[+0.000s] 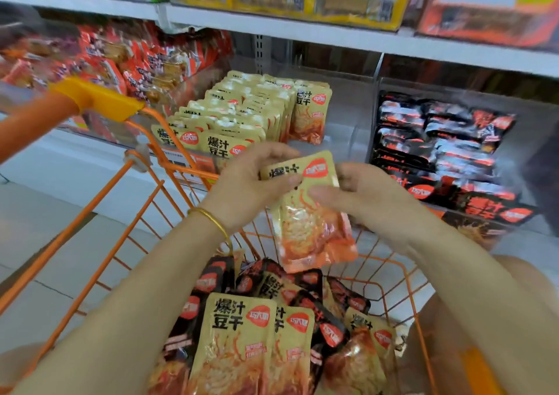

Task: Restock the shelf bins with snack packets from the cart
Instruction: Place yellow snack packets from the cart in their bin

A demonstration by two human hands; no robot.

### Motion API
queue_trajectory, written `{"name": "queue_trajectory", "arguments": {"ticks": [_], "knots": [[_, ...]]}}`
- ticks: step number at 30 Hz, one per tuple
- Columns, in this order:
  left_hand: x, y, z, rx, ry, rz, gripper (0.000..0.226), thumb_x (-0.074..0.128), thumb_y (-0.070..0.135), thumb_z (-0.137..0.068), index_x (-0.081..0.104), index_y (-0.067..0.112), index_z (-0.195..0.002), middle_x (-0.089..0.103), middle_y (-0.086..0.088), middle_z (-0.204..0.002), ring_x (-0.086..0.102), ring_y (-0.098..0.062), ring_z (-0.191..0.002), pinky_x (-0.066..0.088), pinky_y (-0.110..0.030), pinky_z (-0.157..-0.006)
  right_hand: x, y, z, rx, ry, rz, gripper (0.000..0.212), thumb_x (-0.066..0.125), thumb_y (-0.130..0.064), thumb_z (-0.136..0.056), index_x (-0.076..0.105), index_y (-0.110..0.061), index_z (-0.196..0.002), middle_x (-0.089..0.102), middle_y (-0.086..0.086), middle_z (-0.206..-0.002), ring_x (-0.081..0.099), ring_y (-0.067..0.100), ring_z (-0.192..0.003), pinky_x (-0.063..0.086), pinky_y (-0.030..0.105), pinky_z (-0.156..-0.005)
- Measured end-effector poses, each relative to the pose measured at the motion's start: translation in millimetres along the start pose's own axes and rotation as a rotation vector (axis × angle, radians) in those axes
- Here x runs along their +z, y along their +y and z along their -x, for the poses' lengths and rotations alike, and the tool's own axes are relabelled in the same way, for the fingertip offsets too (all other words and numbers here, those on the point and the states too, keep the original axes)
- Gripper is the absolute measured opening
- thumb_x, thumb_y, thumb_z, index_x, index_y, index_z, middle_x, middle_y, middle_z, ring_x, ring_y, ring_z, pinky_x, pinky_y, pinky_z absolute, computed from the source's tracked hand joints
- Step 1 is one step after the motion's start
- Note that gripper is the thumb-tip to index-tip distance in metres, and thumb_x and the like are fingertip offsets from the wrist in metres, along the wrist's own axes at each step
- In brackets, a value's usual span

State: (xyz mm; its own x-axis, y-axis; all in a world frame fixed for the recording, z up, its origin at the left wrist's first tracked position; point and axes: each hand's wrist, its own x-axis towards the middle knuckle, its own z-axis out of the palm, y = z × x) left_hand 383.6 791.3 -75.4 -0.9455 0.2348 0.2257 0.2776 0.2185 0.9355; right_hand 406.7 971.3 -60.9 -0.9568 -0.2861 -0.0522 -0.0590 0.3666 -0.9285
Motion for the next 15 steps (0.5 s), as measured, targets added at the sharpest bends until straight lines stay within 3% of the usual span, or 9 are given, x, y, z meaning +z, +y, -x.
{"name": "queue_trajectory", "arguments": {"ticks": [3, 6, 8, 10, 13, 15], "knots": [[-5, 9, -24, 0.024, 0.197, 0.008, 0.032, 0.064, 0.015, -0.086, 0.051, 0.023, -0.114, 0.057, 0.001, -0.098, 0.058, 0.000, -0.076, 0.048, -0.014, -0.060, -4, -17, -21, -0.023, 0.015, -0.050, 0.015, 0.068, -0.012, -0.084, 0.069, -0.008, -0.099, 0.074, 0.007, -0.093, 0.071, 0.021, -0.083, 0.058, 0.038, -0.080], [-8, 0, -37, 0.145, 0.370, -0.265, 0.041, 0.054, 0.020, -0.093, 0.040, 0.014, -0.131, 0.053, -0.003, -0.114, 0.053, -0.007, -0.102, 0.044, -0.023, -0.087, -8, -24, -72, -0.068, 0.350, -0.104, 0.007, 0.067, -0.005, -0.083, 0.066, -0.012, -0.084, 0.071, 0.006, -0.086, 0.067, 0.019, -0.076, 0.056, 0.038, -0.073], [-12, -22, -38, 0.246, 0.329, -0.672, 0.043, 0.045, 0.024, -0.093, 0.043, 0.008, -0.133, 0.050, -0.011, -0.129, 0.044, -0.023, -0.122, 0.034, -0.036, -0.105, -12, -19, -120, -0.037, 0.570, -0.090, 0.010, 0.066, -0.005, -0.081, 0.063, -0.012, -0.087, 0.068, 0.008, -0.092, 0.065, 0.023, -0.086, 0.054, 0.036, -0.077], [-13, -45, -36, 0.251, 0.240, -1.028, 0.050, 0.035, 0.031, -0.090, 0.047, 0.008, -0.133, 0.048, -0.016, -0.135, 0.040, -0.033, -0.130, 0.028, -0.053, -0.108, -15, -8, -158, 0.076, 0.697, 0.037, 0.022, 0.062, -0.010, -0.082, 0.062, -0.007, -0.104, 0.066, 0.010, -0.105, 0.063, 0.026, -0.100, 0.049, 0.030, -0.080], [-11, -58, -33, 0.215, 0.180, -1.201, 0.053, 0.029, 0.034, -0.090, 0.047, 0.013, -0.135, 0.045, -0.016, -0.140, 0.035, -0.034, -0.134, 0.020, -0.056, -0.112, -14, 11, -187, 0.226, 0.729, 0.172, 0.031, 0.056, -0.014, -0.089, 0.055, -0.007, -0.119, 0.059, 0.010, -0.123, 0.054, 0.025, -0.117, 0.037, 0.023, -0.080], [-10, -60, -33, 0.248, 0.197, -1.229, 0.051, 0.029, 0.033, -0.091, 0.048, 0.014, -0.134, 0.042, -0.016, -0.143, 0.034, -0.034, -0.135, 0.017, -0.055, -0.113, -13, 30, -201, 0.297, 0.741, 0.192, 0.030, 0.057, -0.015, -0.090, 0.054, -0.007, -0.119, 0.058, 0.011, -0.125, 0.054, 0.025, -0.116, 0.039, 0.023, -0.076]]}}
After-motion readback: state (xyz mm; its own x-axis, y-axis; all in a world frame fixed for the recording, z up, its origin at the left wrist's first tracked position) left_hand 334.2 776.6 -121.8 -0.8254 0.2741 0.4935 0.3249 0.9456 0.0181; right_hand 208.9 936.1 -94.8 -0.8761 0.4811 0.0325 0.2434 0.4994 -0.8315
